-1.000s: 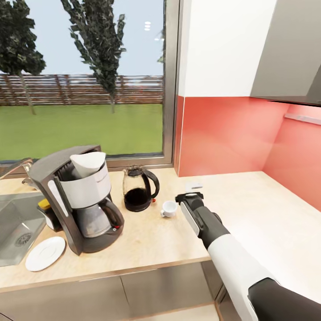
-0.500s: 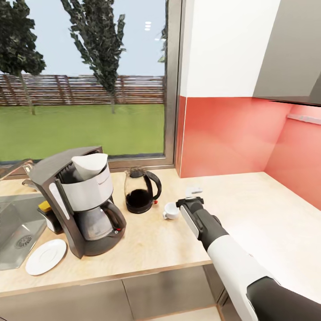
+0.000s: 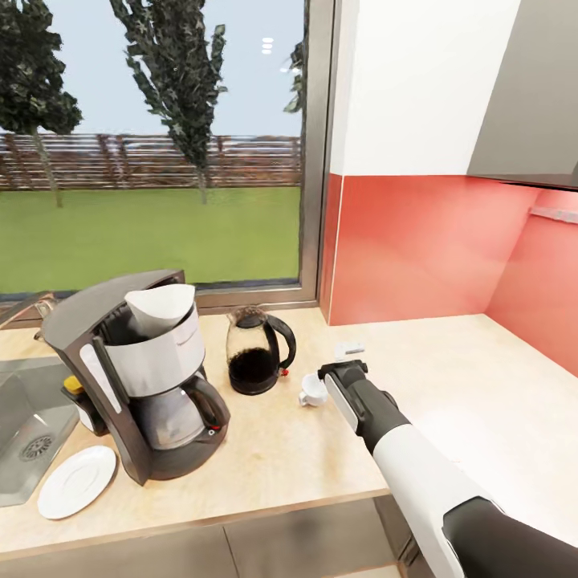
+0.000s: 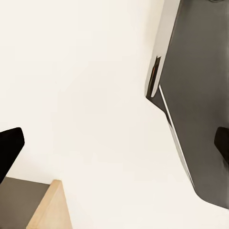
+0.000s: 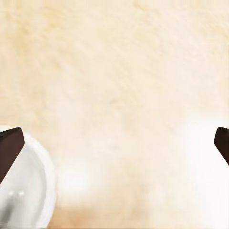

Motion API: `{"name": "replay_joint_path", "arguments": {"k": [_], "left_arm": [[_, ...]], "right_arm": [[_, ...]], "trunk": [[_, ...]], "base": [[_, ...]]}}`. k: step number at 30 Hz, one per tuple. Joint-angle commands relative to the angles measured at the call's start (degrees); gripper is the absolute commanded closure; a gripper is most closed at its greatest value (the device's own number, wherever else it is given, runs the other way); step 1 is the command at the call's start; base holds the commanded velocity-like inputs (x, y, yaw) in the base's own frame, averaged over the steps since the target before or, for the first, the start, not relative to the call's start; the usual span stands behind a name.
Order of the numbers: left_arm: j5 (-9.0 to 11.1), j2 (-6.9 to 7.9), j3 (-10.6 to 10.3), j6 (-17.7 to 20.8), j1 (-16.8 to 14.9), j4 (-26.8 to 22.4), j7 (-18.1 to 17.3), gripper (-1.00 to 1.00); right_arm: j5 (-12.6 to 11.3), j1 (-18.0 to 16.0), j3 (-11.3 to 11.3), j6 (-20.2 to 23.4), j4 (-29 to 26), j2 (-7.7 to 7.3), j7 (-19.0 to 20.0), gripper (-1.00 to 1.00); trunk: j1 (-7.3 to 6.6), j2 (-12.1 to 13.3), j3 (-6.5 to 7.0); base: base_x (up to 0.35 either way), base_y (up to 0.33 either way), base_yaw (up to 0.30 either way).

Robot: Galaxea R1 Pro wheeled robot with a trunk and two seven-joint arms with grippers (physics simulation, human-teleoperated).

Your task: Set up a coffee station on the kitchen countertop: keep the coffee maker on the countertop, move the bottle of coffee from the kitchen shelf to the counter next to the coffee maker, place a paper coffee filter on top of the coffee maker, put the saucer next to the coffee maker with the coffee cup on the saucer, and place the electric kettle next to the coffee maker.

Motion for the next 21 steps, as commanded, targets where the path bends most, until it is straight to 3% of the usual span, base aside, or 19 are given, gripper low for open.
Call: {"name": "replay_joint_path", "arguments": {"k": [1, 21], "left_arm": [[-0.2, 0.0, 0.4, 0.0, 0.0, 0.0, 0.1, -1.0], [-0.2, 0.06, 0.4, 0.0, 0.0, 0.2, 0.1, -1.0]], "right_arm": [[-0.6, -0.1, 0.3, 0.2, 0.0, -0.04, -0.5, -1.0], [-0.7, -0.1, 0.3, 0.1, 3.6, 0.21, -0.4, -1.0]], "trunk": [[0.05, -0.1, -0.11], [0.05, -0.1, -0.11]], "base": [[0.199, 0.0, 0.0], [0.012, 0.0, 0.0]]}}
